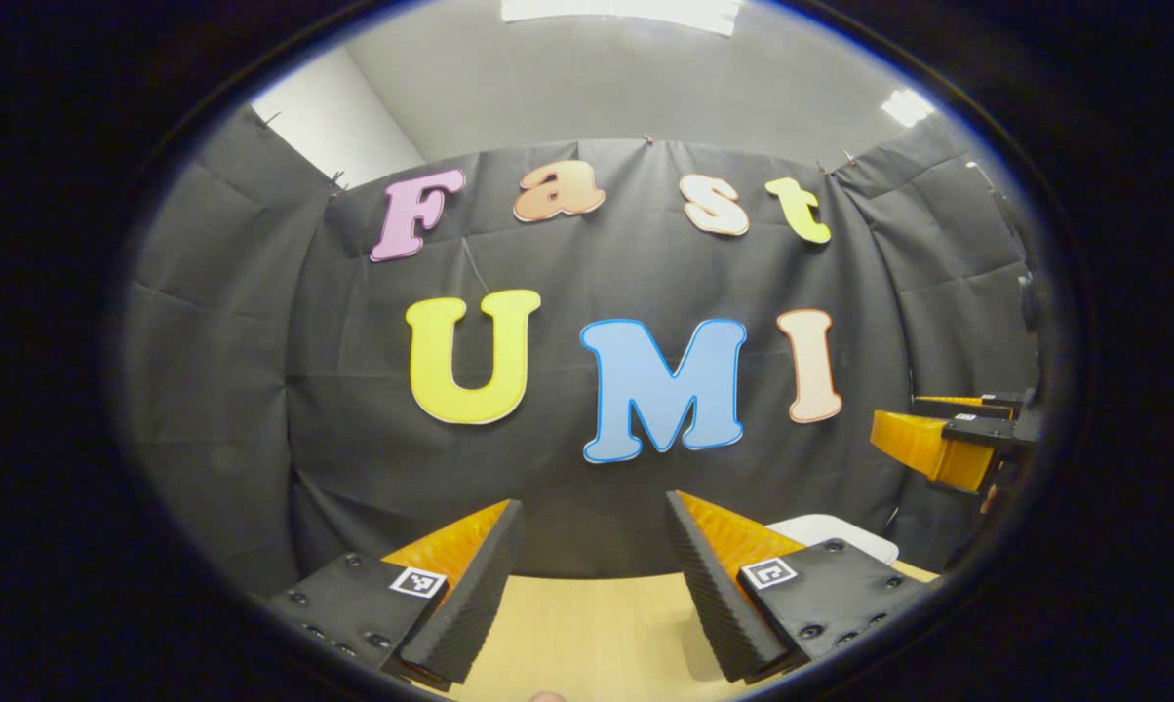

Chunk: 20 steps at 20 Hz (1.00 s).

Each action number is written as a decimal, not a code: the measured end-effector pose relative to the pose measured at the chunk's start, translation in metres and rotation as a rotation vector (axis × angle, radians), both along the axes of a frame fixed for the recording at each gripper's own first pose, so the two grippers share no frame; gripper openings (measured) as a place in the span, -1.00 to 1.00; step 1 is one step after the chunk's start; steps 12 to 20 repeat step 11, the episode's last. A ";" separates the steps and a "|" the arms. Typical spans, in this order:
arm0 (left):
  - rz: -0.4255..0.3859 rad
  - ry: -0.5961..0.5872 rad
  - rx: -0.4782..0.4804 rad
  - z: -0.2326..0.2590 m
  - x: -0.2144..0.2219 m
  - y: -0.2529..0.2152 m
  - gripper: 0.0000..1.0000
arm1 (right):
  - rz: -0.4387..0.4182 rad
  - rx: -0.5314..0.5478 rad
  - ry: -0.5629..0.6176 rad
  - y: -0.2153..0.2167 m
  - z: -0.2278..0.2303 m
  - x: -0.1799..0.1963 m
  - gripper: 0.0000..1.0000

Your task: Press the lid of the desktop garbage bin to open it, pick up the crumpled paper on the desktop and throw it into the bin, then pick up the pop can on the desktop and drop it into the bin, and finally close the garbage bin lid.

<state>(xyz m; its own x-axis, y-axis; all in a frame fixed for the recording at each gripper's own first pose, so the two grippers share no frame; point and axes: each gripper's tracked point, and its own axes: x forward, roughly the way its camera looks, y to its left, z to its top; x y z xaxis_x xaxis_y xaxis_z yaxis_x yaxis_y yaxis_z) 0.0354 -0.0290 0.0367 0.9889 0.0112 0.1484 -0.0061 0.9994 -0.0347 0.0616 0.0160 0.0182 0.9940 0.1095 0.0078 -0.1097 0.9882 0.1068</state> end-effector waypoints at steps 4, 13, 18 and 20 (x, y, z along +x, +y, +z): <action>0.003 -0.012 0.001 0.005 -0.008 0.003 0.97 | 0.003 -0.006 -0.006 0.001 -0.001 -0.008 0.68; -0.013 -0.008 -0.013 0.003 -0.016 0.005 0.97 | -0.011 -0.015 0.018 0.001 -0.007 -0.022 0.55; -0.013 -0.008 -0.013 0.003 -0.016 0.005 0.97 | -0.011 -0.015 0.018 0.001 -0.007 -0.022 0.55; -0.013 -0.008 -0.013 0.003 -0.016 0.005 0.97 | -0.011 -0.015 0.018 0.001 -0.007 -0.022 0.55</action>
